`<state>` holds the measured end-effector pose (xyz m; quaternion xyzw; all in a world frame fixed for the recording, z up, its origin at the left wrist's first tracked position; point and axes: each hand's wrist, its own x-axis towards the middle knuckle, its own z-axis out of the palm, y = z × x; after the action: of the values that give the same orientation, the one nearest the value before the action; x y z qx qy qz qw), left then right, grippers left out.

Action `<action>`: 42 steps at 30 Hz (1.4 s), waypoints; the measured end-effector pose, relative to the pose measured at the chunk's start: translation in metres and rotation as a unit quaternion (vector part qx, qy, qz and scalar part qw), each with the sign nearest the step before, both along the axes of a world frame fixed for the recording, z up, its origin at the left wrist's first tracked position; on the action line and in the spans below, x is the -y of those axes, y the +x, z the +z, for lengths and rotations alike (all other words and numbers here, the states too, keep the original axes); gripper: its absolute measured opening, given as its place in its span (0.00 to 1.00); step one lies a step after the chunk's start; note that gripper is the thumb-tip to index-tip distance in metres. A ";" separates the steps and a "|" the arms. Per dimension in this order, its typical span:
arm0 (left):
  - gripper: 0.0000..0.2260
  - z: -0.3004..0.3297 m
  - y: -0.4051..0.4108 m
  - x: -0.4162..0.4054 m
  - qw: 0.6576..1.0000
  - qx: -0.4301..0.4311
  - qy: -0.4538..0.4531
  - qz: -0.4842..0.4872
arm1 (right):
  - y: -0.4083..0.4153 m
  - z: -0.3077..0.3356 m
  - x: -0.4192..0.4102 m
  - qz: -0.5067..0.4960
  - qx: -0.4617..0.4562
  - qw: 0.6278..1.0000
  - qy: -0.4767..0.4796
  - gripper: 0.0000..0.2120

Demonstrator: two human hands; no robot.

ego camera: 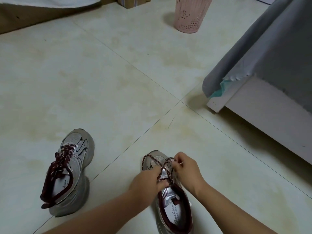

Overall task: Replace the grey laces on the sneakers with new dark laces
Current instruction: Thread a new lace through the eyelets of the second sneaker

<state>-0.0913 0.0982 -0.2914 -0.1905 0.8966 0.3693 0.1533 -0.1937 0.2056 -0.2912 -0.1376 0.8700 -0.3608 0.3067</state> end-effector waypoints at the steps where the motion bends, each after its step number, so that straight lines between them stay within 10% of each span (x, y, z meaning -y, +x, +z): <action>1: 0.13 0.000 0.001 0.002 1.000 0.000 0.011 -0.011 | -0.002 0.002 0.002 -0.042 -0.004 0.999 -0.031 0.11; 10: 0.14 0.032 -0.014 0.026 0.984 0.100 -0.008 -0.145 | 0.014 -0.002 0.000 0.063 0.105 0.985 0.121 0.15; 19: 0.14 0.142 -0.022 0.064 0.935 0.085 0.338 -0.064 | 0.023 -0.007 0.002 0.058 0.034 0.989 0.134 0.13; 27: 0.12 0.177 -0.032 0.066 0.993 -0.035 0.094 -0.060 | 0.017 0.000 -0.002 0.073 0.055 0.988 0.125 0.09; 31: 0.10 0.202 -0.039 0.065 0.984 -0.097 0.152 -0.006 | 0.019 0.024 -0.001 0.214 -0.027 0.976 0.041 0.25; 36: 0.14 0.243 -0.050 0.063 0.943 -0.222 0.238 0.072 | 0.020 0.063 0.010 0.208 -0.084 0.973 0.044 0.06; 42: 0.15 0.286 -0.054 0.061 0.898 -0.300 0.307 0.095 | 0.009 0.131 0.013 0.154 0.131 0.974 -0.104 0.11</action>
<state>-0.1456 0.0377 -0.0058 -0.0985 0.7200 0.6784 -0.1077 -0.1842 0.1928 -0.1604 -0.2526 0.7483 -0.4122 0.4541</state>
